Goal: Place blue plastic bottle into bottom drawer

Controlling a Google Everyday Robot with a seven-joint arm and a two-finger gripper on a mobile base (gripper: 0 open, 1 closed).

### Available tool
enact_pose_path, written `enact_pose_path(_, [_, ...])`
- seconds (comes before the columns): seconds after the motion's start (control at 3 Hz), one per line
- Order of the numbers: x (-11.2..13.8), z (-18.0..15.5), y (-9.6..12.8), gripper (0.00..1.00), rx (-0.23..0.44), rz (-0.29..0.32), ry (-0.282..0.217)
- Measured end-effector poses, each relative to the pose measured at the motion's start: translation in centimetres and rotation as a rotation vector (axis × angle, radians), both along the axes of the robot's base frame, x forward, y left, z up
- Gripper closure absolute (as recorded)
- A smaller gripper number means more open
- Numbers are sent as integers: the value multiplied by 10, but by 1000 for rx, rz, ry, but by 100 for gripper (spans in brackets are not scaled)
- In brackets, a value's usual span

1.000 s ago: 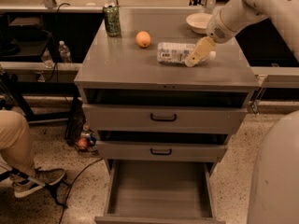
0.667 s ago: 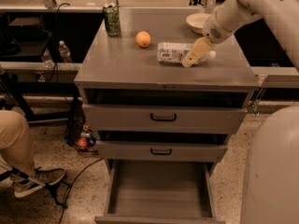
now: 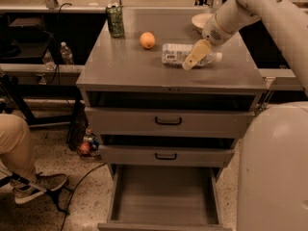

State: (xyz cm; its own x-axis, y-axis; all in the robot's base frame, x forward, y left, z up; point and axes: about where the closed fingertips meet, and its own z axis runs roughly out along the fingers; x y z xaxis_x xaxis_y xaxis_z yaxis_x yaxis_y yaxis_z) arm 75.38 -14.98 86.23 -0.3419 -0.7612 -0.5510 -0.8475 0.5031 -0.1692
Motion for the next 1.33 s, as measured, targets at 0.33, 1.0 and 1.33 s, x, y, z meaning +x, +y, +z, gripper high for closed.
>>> enact_pose_path(0.33, [0,-3,4,18,6,9,11])
enact_pose_path(1.0, [-2,-7,9,63,15,26,28])
enact_pose_path(1.33, [-15,3,5,88,1,61,22])
